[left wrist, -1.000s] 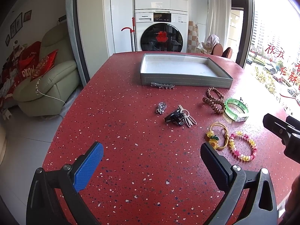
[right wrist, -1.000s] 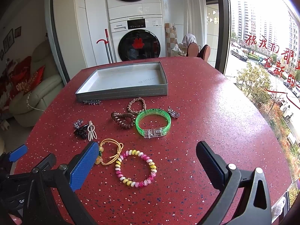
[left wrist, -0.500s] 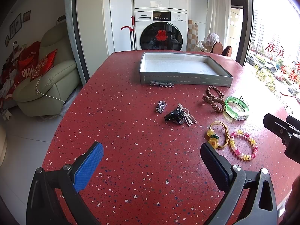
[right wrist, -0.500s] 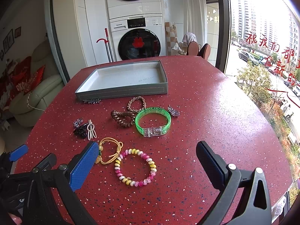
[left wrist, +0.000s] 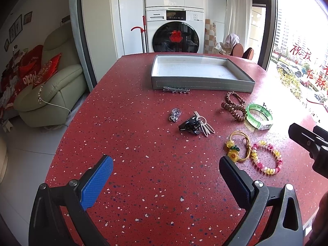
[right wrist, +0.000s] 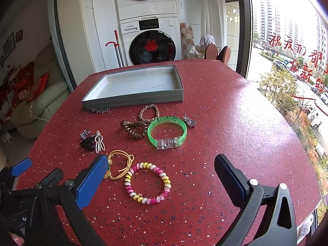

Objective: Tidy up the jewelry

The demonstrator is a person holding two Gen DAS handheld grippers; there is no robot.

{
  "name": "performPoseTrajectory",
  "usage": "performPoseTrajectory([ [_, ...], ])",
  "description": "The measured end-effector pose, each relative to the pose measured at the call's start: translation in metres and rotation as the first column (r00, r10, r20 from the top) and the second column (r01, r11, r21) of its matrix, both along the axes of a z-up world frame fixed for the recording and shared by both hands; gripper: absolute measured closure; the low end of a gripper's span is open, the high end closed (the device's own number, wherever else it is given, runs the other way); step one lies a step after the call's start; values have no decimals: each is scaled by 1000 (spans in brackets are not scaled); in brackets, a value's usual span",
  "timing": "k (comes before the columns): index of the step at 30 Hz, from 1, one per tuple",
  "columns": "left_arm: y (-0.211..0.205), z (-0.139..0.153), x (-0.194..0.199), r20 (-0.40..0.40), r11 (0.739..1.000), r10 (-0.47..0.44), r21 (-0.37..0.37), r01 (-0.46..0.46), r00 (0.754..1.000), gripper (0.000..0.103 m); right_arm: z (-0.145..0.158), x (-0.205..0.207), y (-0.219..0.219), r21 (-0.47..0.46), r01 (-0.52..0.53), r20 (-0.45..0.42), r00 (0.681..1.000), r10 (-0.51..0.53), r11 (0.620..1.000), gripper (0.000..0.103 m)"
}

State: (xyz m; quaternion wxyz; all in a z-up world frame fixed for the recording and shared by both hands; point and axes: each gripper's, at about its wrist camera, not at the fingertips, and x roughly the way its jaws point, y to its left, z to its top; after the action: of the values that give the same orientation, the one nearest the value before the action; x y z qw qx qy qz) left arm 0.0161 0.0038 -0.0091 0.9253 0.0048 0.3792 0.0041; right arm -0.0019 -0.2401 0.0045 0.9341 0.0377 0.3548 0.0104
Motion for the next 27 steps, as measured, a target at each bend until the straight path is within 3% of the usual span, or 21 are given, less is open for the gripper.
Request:
performPoseTrajectory([
  [16,0,-3,4,-16,1000,6,19,-6,1000,0,-2,2,-2,7,-4,-18,1000,4,1000,0],
  [27,18,-9,29,-78,1000,-15,-17,14,997,0,-7,9,-11,-3,1,-59,998,-2,1000,0],
])
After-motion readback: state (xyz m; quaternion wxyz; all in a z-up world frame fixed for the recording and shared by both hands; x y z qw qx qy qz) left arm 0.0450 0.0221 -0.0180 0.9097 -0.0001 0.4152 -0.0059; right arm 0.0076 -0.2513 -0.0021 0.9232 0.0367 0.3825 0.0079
